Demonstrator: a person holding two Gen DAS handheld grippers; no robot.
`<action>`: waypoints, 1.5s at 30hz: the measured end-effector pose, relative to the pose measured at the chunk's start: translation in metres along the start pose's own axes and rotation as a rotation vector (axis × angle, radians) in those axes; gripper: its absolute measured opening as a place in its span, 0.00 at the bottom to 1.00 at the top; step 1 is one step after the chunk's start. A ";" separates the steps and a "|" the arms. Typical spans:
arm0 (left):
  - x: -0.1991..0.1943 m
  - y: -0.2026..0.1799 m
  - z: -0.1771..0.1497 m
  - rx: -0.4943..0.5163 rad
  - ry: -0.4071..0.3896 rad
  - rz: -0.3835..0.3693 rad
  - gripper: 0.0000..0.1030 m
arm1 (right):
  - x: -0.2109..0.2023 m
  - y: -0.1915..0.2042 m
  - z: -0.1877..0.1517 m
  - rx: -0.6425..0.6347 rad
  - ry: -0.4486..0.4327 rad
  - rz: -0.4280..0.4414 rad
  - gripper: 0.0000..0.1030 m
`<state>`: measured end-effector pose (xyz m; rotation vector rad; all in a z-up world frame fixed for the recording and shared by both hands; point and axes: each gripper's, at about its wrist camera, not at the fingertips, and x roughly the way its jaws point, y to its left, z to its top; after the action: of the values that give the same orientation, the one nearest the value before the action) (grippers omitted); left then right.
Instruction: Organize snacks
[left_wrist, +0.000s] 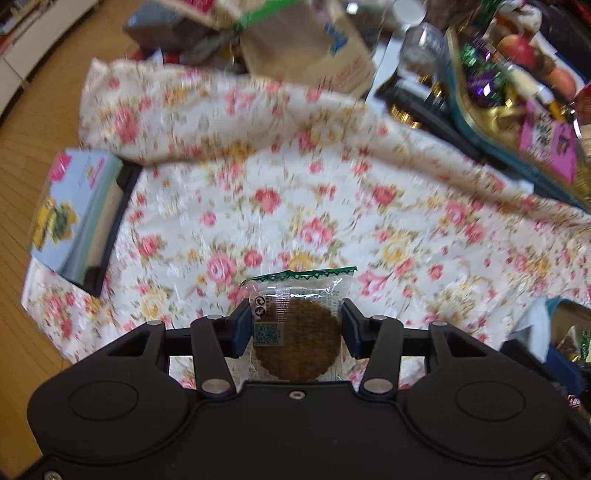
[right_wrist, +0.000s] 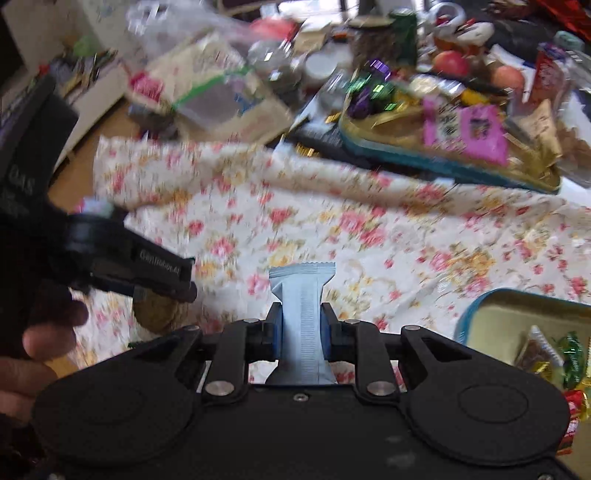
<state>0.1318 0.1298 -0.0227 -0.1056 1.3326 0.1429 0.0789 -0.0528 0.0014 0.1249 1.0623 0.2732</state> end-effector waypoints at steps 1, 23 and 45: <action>-0.008 -0.004 0.001 0.011 -0.021 0.005 0.54 | -0.009 -0.005 0.004 0.026 -0.021 -0.003 0.21; -0.079 -0.189 -0.062 0.400 -0.075 -0.230 0.54 | -0.124 -0.182 -0.013 0.480 -0.217 -0.349 0.22; -0.063 -0.247 -0.086 0.475 -0.070 -0.218 0.55 | -0.132 -0.254 -0.065 0.564 -0.136 -0.412 0.22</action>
<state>0.0750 -0.1298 0.0172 0.1555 1.2444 -0.3519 0.0029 -0.3354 0.0224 0.4176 0.9808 -0.4085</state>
